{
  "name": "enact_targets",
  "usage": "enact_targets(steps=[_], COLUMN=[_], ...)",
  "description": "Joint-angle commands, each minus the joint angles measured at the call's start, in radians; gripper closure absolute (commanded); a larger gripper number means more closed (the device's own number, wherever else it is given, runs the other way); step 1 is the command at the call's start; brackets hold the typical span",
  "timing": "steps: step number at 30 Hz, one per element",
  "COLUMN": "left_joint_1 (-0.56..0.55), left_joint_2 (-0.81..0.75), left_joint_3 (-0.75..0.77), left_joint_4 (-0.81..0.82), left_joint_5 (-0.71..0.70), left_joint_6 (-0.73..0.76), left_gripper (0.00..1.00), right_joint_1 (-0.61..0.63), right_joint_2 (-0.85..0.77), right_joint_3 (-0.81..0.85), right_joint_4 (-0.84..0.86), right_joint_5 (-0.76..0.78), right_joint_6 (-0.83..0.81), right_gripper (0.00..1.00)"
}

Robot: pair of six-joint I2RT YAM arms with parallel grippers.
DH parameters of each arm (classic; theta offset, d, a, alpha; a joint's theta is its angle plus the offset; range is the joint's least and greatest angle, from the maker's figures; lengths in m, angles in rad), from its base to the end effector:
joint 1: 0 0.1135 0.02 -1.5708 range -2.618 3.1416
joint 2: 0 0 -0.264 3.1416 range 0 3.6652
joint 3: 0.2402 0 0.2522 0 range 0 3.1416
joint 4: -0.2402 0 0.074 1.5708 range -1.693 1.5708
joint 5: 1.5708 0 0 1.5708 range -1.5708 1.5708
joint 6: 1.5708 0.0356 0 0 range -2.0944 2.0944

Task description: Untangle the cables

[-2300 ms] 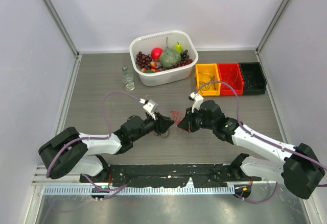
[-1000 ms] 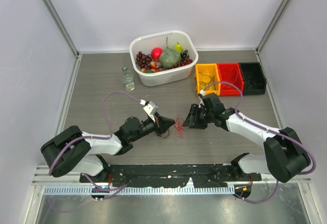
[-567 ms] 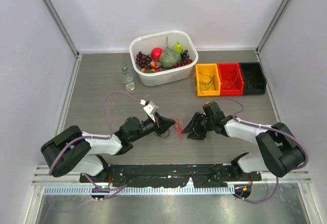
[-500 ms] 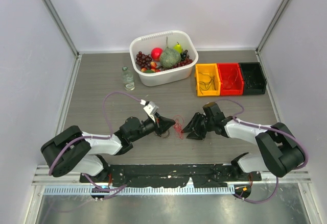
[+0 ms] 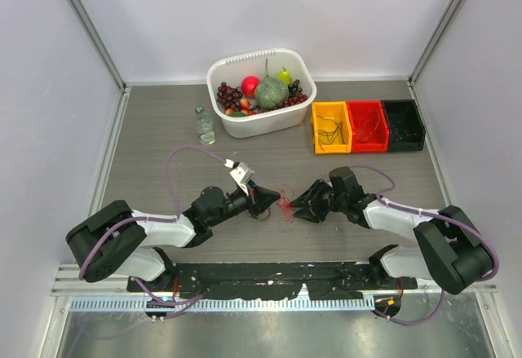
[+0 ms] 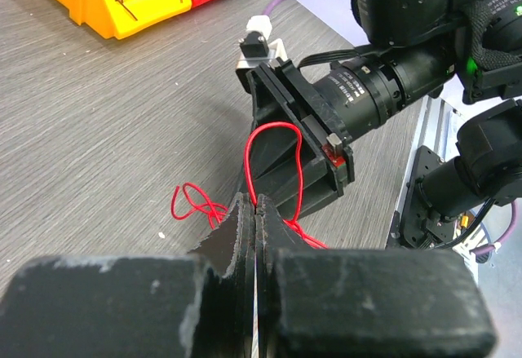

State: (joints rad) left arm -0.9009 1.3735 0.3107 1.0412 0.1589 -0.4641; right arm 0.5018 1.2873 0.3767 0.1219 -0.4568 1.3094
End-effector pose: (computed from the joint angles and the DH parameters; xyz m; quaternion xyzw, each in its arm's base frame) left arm 0.1502 -0.1986 0.1852 0.2086 0.6835 -0.4838 0.5053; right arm 0.1840 0.1188 0.1351 0.2745 0.8620 0.4213 0.0645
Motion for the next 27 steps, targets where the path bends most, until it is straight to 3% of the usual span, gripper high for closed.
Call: enact_targets(steps=[1, 8, 14, 22, 23, 27], left_joint_1=[0.002, 0.000, 0.002, 0.002, 0.002, 0.002], left_joint_2=[0.007, 0.015, 0.010, -0.005, -0.005, -0.023], left_joint_3=[0.033, 0.041, 0.041, 0.079, 0.080, 0.044], left_joint_4=[0.042, 0.042, 0.040, -0.053, -0.049, 0.046], left_joint_5=[0.013, 0.028, 0.041, 0.131, 0.151, 0.191], left_joint_6=[0.007, 0.002, 0.002, 0.015, 0.015, -0.001], left_gripper=[1.00, 1.00, 1.00, 0.99, 0.95, 0.45], right_joint_1=[0.000, 0.000, -0.002, -0.062, -0.065, -0.066], right_joint_2=[-0.069, -0.031, -0.003, -0.135, -0.166, -0.221], right_joint_3=[-0.044, -0.091, -0.116, -0.003, 0.017, 0.106], right_joint_4=[0.091, 0.235, 0.311, 0.019, 0.018, -0.017], right_joint_5=[-0.020, -0.042, -0.011, 0.139, 0.142, 0.139], right_joint_6=[0.132, 0.211, 0.217, -0.156, -0.209, -0.370], right_gripper=[0.62, 0.67, 0.99, 0.99, 0.99, 0.99])
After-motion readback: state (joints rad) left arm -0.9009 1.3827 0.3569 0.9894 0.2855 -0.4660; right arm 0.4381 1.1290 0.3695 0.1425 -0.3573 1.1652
